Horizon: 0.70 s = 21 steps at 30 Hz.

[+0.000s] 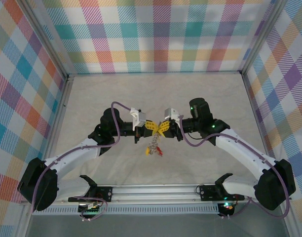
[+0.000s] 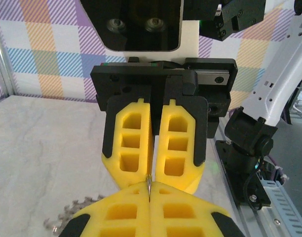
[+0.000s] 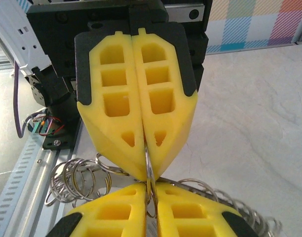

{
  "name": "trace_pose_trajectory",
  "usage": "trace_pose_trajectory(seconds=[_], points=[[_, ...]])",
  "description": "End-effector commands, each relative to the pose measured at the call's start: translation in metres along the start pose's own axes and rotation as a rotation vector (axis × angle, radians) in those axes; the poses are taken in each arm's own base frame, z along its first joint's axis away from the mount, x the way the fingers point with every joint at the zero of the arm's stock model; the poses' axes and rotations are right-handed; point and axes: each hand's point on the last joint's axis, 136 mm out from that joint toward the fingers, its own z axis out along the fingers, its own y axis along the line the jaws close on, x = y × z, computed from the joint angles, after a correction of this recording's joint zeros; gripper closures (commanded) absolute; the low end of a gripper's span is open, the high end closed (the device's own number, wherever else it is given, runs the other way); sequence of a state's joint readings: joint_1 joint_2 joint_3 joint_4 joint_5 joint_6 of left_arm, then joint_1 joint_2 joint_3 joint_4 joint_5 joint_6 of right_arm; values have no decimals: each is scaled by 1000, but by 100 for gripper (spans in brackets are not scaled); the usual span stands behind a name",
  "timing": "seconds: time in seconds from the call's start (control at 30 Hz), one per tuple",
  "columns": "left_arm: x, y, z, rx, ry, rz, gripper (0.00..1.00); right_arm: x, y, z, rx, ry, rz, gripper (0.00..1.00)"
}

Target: Put the keys on the keyring

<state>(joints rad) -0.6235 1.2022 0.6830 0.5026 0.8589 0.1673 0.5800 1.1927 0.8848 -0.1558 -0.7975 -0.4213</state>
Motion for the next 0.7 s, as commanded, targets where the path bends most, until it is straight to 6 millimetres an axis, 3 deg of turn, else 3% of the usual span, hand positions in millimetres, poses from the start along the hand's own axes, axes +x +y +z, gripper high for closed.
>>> trace_pose_trajectory(seconds=[0.0,0.37,0.67], points=[[-25,-7,1,32,-78,67,100,-20,-1,5,-12,-68,-49,87],[-18,-4,-1,-6,-63,67,100,-8,-6,-7,79,-34,-55,78],[-35,6,-1,-54,-92,68,100,12,7,-19,98,-45,0,75]])
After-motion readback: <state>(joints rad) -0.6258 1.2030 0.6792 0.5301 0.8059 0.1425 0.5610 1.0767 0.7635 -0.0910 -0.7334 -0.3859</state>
